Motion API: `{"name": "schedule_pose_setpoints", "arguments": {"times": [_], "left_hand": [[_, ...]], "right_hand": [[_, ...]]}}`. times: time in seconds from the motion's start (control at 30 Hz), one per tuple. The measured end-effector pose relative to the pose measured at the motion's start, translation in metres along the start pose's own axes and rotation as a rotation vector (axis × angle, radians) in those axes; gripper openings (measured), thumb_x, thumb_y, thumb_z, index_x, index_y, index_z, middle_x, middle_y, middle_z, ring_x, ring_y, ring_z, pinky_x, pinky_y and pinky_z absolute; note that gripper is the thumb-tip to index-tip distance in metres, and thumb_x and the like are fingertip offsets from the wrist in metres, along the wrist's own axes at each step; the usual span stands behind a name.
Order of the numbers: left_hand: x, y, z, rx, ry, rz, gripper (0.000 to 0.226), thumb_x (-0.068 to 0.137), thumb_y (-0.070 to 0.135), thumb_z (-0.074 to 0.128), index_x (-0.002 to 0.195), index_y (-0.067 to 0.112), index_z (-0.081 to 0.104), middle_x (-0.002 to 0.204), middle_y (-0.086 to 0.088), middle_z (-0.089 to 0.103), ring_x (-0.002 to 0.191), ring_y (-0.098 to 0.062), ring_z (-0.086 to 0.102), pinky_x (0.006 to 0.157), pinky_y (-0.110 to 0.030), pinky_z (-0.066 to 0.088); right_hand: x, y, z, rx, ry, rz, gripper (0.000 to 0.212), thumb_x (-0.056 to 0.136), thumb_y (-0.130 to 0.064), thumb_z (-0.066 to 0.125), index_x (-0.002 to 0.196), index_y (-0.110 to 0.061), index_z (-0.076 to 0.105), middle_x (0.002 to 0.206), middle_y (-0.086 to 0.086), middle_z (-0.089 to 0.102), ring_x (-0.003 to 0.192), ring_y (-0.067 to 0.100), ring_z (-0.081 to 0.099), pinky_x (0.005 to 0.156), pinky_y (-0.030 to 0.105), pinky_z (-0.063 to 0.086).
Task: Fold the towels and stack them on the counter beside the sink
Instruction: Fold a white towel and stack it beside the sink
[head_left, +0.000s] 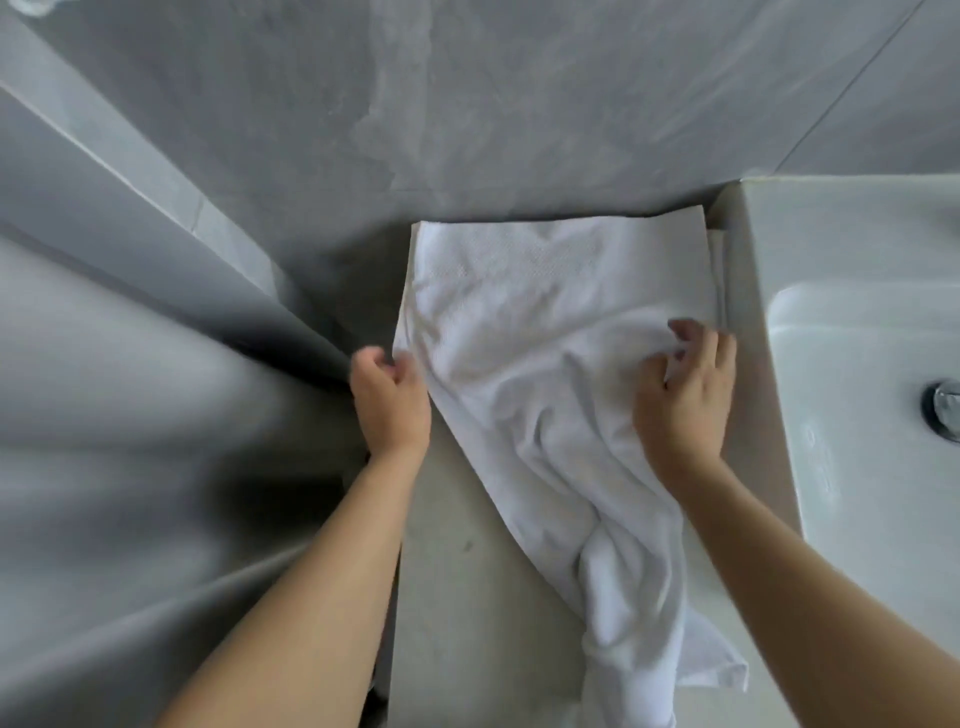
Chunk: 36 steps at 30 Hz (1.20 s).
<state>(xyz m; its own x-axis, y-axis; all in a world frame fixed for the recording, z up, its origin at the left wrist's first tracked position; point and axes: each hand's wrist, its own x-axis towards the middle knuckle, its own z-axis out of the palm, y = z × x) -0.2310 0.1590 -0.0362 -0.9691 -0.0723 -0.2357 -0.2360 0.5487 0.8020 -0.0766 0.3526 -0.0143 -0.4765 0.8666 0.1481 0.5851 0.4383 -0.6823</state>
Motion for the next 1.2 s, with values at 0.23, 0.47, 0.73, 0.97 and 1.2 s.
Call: {"name": "schedule_pose_setpoints", "arguments": {"times": [0.23, 0.47, 0.73, 0.97, 1.2], "left_hand": [[-0.076, -0.042, -0.005, -0.01, -0.543, -0.202, 0.036, 0.087, 0.034, 0.052, 0.079, -0.001, 0.047, 0.071, -0.007, 0.046, 0.064, -0.018, 0.043, 0.059, -0.031, 0.034], [-0.088, -0.042, -0.003, -0.151, -0.635, -0.419, 0.027, 0.096, 0.024, 0.042, 0.106, 0.013, 0.065, 0.105, -0.013, 0.073, 0.091, -0.03, 0.073, 0.086, -0.05, 0.057], [-0.093, -0.038, -0.016, -0.237, -0.521, -0.426, 0.028, 0.103, 0.024, 0.038, 0.108, 0.016, 0.065, 0.111, -0.012, 0.068, 0.097, -0.03, 0.064, 0.084, -0.043, 0.053], [-0.062, -0.043, -0.057, -0.197, -0.183, -0.372, 0.016, 0.097, 0.025, 0.052, 0.087, 0.017, 0.062, 0.103, -0.015, 0.068, 0.09, -0.03, 0.066, 0.075, -0.038, 0.054], [-0.099, -0.071, -0.066, -0.416, -0.428, -0.577, 0.029, 0.09, 0.037, 0.059, 0.102, 0.015, 0.073, 0.098, -0.009, 0.076, 0.09, -0.028, 0.071, 0.08, -0.043, 0.058]], "right_hand": [[-0.054, 0.038, -0.003, -0.083, -0.313, 0.675, 0.045, 0.09, -0.028, 0.053, 0.129, -0.006, 0.047, 0.13, 0.02, 0.047, 0.122, 0.036, 0.044, 0.104, 0.039, 0.035], [-0.047, 0.048, -0.018, 0.33, -0.506, 0.898, 0.035, 0.086, -0.019, 0.066, 0.118, -0.004, 0.059, 0.094, 0.012, 0.062, 0.077, 0.026, 0.059, 0.066, 0.03, 0.048], [-0.062, 0.058, -0.034, 0.639, -0.617, 1.104, 0.036, 0.086, -0.031, 0.065, 0.115, -0.009, 0.066, 0.109, 0.013, 0.071, 0.103, 0.032, 0.067, 0.097, 0.046, 0.051], [-0.064, 0.062, -0.03, 0.324, -0.231, 0.942, 0.053, 0.092, -0.048, 0.054, 0.126, -0.008, 0.059, 0.121, 0.014, 0.061, 0.113, 0.034, 0.057, 0.103, 0.044, 0.043], [-0.099, 0.062, -0.048, 0.698, -0.417, 1.072, 0.027, 0.09, -0.034, 0.06, 0.105, -0.012, 0.066, 0.087, 0.005, 0.069, 0.079, 0.023, 0.065, 0.068, 0.034, 0.054]]}}
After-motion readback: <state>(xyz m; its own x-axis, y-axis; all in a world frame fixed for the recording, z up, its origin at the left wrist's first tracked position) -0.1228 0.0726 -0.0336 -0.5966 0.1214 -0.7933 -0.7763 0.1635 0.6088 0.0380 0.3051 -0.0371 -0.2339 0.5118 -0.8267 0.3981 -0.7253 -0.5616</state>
